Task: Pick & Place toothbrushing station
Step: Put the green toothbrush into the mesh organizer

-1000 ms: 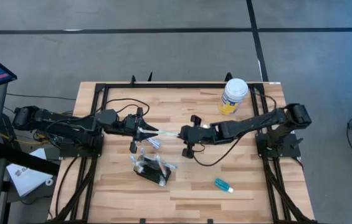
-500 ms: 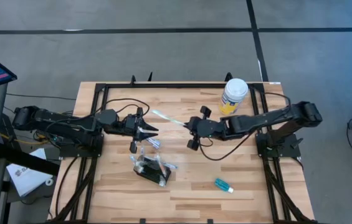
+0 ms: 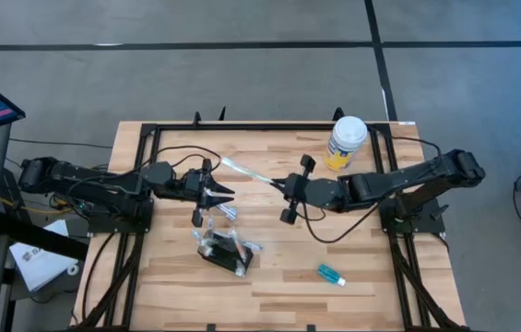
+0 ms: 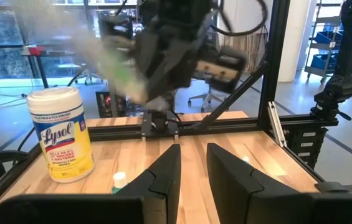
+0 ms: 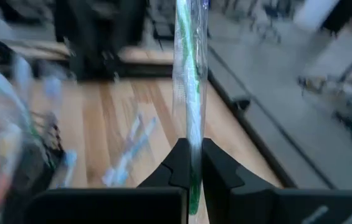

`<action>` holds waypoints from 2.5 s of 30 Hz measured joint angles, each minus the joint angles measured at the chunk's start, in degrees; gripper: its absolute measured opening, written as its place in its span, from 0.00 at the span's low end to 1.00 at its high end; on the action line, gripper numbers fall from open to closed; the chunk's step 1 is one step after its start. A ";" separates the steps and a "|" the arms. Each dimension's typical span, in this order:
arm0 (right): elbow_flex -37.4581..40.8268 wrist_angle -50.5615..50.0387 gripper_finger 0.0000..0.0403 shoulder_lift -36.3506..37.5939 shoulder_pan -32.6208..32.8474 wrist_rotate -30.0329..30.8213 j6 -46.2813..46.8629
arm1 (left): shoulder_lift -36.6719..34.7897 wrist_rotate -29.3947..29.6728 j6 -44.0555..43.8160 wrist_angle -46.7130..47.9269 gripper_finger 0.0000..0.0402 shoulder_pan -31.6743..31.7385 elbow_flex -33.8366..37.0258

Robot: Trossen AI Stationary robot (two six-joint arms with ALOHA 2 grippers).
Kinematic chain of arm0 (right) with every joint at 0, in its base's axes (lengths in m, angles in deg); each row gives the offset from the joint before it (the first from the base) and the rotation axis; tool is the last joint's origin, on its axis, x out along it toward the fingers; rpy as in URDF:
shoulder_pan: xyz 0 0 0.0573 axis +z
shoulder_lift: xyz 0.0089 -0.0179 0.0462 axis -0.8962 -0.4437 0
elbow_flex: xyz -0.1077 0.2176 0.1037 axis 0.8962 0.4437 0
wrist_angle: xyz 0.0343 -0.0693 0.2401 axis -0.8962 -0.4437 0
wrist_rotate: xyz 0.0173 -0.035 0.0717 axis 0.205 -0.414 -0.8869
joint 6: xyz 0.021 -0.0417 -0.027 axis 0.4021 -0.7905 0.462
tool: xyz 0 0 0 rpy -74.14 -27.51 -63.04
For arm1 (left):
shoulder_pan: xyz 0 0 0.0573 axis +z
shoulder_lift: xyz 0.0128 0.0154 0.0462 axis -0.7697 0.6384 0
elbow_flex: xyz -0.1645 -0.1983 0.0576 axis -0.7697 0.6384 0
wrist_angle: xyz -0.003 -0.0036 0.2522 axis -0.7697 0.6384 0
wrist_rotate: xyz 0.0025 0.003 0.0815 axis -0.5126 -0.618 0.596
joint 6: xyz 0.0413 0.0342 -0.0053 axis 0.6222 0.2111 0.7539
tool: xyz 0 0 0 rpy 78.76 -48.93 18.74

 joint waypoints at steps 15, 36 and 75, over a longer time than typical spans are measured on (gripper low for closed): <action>2.19 15.22 0.02 -0.01 2.27 -1.81 -9.28 | 0.00 0.00 -0.20 -2.84 0.18 0.00 0.00; 20.02 48.25 0.02 -0.04 -0.34 -13.61 -9.69 | 0.00 0.00 -0.07 -6.85 0.18 0.00 0.00; 24.65 67.35 0.03 -8.94 -4.94 -22.61 -5.49 | 3.30 -0.42 3.69 -20.92 0.30 -0.07 0.02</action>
